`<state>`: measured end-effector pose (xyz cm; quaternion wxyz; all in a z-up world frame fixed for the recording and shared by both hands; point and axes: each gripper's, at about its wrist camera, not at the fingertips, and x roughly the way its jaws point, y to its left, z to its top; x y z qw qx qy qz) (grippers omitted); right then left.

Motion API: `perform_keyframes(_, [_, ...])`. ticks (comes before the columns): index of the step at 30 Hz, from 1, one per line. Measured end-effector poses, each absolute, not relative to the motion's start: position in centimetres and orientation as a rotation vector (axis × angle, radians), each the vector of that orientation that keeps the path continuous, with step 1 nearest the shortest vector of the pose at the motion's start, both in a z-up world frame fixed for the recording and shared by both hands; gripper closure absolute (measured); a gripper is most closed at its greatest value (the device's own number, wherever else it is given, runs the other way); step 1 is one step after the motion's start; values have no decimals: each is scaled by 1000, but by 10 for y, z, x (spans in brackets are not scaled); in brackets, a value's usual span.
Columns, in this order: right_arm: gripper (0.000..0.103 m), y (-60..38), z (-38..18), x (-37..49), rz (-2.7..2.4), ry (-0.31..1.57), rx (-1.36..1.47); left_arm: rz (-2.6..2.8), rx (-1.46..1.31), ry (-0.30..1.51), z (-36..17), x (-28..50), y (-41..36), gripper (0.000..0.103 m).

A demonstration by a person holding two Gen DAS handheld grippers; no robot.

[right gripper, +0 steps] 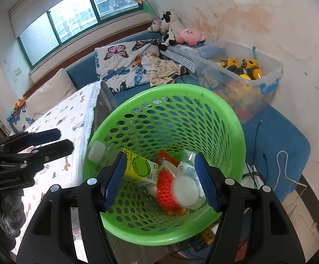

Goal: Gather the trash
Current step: 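Drop the labelled bottle into the green basket with the left gripper, then grasp the red paper cup lying on the sheet with the left gripper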

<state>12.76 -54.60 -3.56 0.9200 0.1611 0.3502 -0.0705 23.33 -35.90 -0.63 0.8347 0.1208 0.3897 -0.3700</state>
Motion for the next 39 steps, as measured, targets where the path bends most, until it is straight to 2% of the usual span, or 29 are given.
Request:
perform_keyframes(17, [37,-485,-20,122,-42,708,285,-609,124,773,5,201,-216,42])
perform_keyframes(39, [36,-359,-14,174,205,751,165,-115,-138,724,-1,213,30,42])
